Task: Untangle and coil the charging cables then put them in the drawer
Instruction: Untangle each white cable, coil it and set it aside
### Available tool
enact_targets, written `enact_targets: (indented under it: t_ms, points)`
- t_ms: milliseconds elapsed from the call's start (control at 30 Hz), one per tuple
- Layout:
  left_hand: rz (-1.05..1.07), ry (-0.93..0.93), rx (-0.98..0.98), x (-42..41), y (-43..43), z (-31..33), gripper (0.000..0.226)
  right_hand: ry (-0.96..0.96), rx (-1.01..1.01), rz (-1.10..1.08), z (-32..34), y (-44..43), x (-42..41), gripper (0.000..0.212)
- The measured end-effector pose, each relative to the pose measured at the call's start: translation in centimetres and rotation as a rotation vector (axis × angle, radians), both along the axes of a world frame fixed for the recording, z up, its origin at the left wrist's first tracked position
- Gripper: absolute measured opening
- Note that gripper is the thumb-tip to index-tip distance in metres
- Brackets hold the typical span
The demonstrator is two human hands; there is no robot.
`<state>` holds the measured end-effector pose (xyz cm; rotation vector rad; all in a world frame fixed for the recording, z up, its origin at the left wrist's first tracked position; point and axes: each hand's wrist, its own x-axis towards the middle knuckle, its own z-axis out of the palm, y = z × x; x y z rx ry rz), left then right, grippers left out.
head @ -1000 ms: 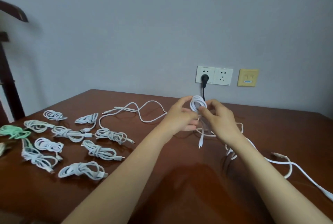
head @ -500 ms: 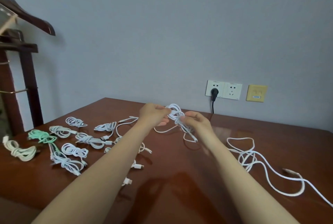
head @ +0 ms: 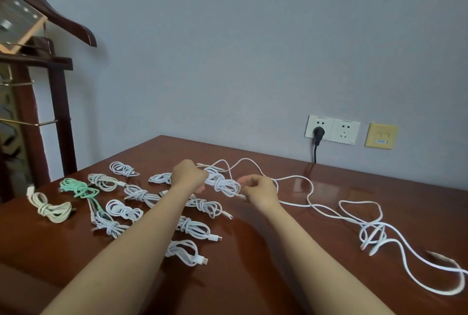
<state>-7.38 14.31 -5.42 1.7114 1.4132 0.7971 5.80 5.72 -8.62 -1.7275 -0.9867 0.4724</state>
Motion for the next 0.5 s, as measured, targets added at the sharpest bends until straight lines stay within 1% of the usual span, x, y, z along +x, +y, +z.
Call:
enact_targets:
  t_ms: [33, 100, 133, 167, 200, 267, 333, 400, 500]
  points:
    - [0.003, 0.083, 0.040, -0.1, 0.2, -0.2, 0.014, 0.000, -0.019, -0.001, -0.4, 0.3, -0.2, 0.023]
    - [-0.005, 0.263, 0.121, -0.1, 0.4, -0.4, 0.015, 0.065, -0.030, 0.014, -0.8, 0.7, -0.7, 0.026]
    - [-0.010, 0.341, 0.147, -0.1, 0.4, -0.5, 0.015, 0.068, -0.035, 0.027, -0.8, 0.9, -0.8, 0.027]
    - [-0.017, 0.411, 0.158, 0.0, 0.5, -0.5, 0.013, 0.033, -0.045, 0.036, -0.8, 1.0, -0.9, 0.028]
    - [-0.024, 0.470, 0.168, 0.1, 0.6, -0.6, 0.013, -0.022, -0.055, 0.044, -0.7, 1.1, -0.8, 0.028]
    - [-0.031, 0.570, 0.177, 0.3, 0.9, -0.9, 0.025, -0.173, -0.092, 0.059, -0.4, 1.1, -0.3, 0.028]
    - [-0.032, 0.625, 0.202, 0.5, 1.3, -1.1, 0.030, -0.398, -0.156, 0.065, -0.5, 1.0, 0.8, 0.038]
    - [-0.035, 0.644, 0.239, 0.8, 1.5, -1.0, 0.030, -0.603, -0.237, 0.100, -1.0, 1.0, 2.0, 0.047]
    - [-0.044, 0.620, 0.294, 1.5, 1.3, -0.5, 0.026, -0.758, -0.398, 0.160, -1.6, 1.3, 3.0, 0.054]
